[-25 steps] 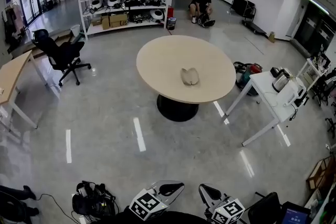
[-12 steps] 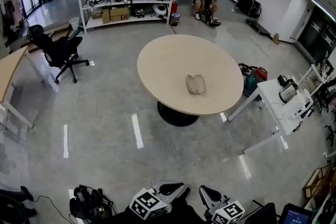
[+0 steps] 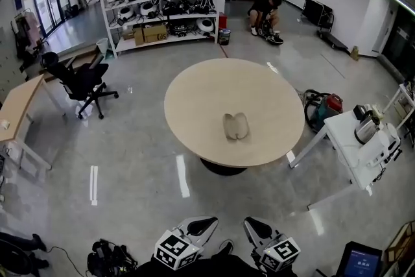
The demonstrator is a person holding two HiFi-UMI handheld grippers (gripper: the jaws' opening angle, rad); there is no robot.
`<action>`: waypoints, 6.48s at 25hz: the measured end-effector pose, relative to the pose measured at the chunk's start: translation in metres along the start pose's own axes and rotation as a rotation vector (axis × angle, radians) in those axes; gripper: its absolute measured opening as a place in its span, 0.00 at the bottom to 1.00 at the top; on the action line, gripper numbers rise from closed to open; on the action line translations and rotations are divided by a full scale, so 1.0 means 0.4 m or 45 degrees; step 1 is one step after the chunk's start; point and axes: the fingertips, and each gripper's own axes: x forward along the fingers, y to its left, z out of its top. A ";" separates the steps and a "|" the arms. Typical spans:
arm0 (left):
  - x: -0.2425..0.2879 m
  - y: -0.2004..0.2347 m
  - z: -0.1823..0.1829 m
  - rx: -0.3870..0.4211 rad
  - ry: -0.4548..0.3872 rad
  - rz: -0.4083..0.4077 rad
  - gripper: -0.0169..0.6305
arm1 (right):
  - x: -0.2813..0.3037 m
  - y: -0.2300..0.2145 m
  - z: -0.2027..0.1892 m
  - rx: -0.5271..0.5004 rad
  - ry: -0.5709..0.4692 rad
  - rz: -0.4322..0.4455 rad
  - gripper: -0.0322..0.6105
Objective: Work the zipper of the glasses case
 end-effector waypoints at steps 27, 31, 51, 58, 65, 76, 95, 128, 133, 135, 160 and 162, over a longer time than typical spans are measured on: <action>0.427 0.458 0.186 -0.139 -0.022 -0.095 0.25 | 0.288 -0.603 0.153 0.162 0.037 -0.287 0.16; 0.448 0.582 0.182 -0.220 0.022 -0.107 0.29 | 0.372 -0.636 0.181 0.142 0.077 -0.335 0.16; 0.729 0.905 0.166 -0.295 0.234 0.252 0.33 | 0.673 -1.044 0.167 0.197 0.258 -0.063 0.17; 0.811 1.003 0.088 -0.196 0.379 0.368 0.34 | 0.738 -1.168 0.076 0.128 0.437 0.048 0.17; 0.847 1.074 0.000 -0.140 0.550 0.245 0.36 | 0.802 -1.197 -0.008 -0.179 0.648 0.164 0.22; 0.919 1.099 -0.147 0.209 0.913 -0.030 0.44 | 0.856 -1.230 -0.133 -0.495 0.902 0.334 0.29; 1.015 1.057 -0.103 0.429 0.898 -0.266 0.45 | 0.940 -1.165 -0.139 -0.622 0.906 0.521 0.28; 1.030 0.919 -0.126 0.367 0.955 -0.312 0.70 | 0.958 -0.963 -0.153 -0.420 0.895 0.666 0.28; 1.045 0.927 -0.136 0.356 0.949 -0.216 0.75 | 0.971 -0.955 -0.145 -0.341 0.900 0.648 0.28; 1.051 0.938 -0.137 0.341 0.947 -0.153 0.75 | 0.977 -0.944 -0.145 -0.324 0.901 0.654 0.28; 0.986 1.045 -0.126 -0.122 0.798 -0.111 0.51 | 0.959 -1.072 -0.058 -0.044 0.729 0.348 0.23; 0.975 1.039 -0.080 -0.252 0.693 -0.180 0.50 | 0.957 -1.085 -0.045 -0.032 0.710 0.324 0.23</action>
